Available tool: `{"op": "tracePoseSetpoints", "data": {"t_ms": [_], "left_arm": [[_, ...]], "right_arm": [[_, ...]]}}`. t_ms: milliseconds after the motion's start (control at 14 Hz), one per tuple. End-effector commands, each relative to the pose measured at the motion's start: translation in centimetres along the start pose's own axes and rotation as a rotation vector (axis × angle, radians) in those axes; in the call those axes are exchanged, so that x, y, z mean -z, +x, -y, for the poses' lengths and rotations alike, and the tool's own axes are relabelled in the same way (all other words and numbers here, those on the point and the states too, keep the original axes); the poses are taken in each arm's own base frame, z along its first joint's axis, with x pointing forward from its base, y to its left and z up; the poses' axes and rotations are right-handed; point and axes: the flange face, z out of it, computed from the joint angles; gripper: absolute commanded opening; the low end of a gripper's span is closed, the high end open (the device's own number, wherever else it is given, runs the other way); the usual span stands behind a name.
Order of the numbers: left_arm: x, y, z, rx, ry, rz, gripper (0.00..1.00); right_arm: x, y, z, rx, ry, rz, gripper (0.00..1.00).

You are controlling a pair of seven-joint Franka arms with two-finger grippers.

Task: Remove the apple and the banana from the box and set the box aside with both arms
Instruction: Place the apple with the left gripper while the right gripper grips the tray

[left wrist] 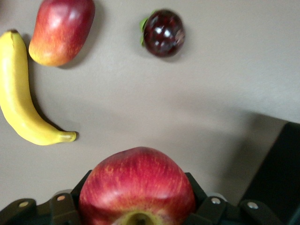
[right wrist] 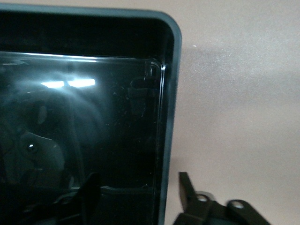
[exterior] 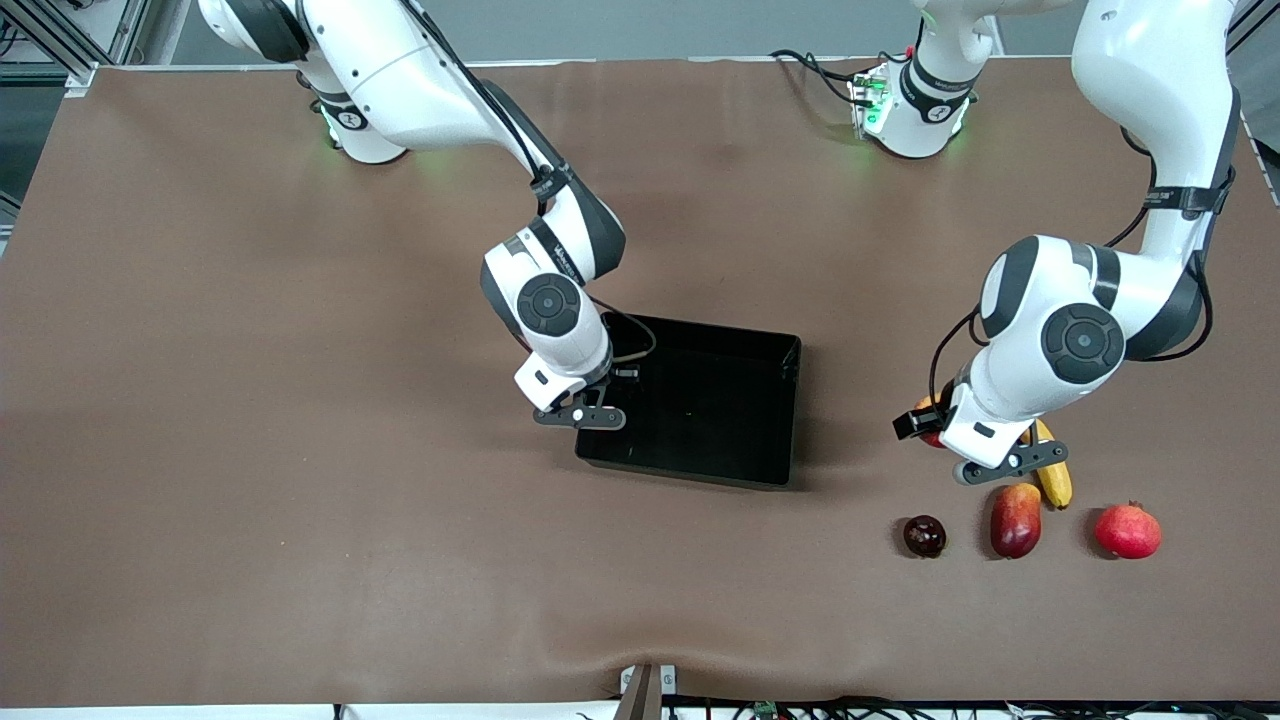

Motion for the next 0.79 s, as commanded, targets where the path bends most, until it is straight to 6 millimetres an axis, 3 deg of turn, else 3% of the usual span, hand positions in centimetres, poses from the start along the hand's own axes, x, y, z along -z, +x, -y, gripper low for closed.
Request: {"op": "tracePoseSetpoints", "data": {"t_ms": [0, 214, 429, 571, 714], "left_arm": [[-2.4, 0.3, 2.1, -0.002, -0.021, 0.02, 0.02], [-6.8, 1.0, 5.8, 0.004, -0.055, -0.003, 0.02], [-9.7, 1.3, 5.8, -0.014, -0.076, -0.013, 0.04], [-11.5, 1.5, 5.8, -0.019, -0.089, -0.026, 0.05], [-12.7, 1.7, 5.9, -0.017, -0.098, -0.033, 0.07]], "right_arm": [[0.3, 0.2, 0.3, -0.023, 0.015, 0.001, 0.0], [0.6, 0.4, 0.0, -0.027, 0.013, 0.003, 0.0], [2.1, 1.0, -0.3, -0.03, 0.025, -0.012, 0.0], [5.3, 2.2, -1.5, -0.052, 0.042, -0.031, 0.0], [9.9, 4.5, -5.2, -0.111, 0.043, -0.014, 0.0]]}}
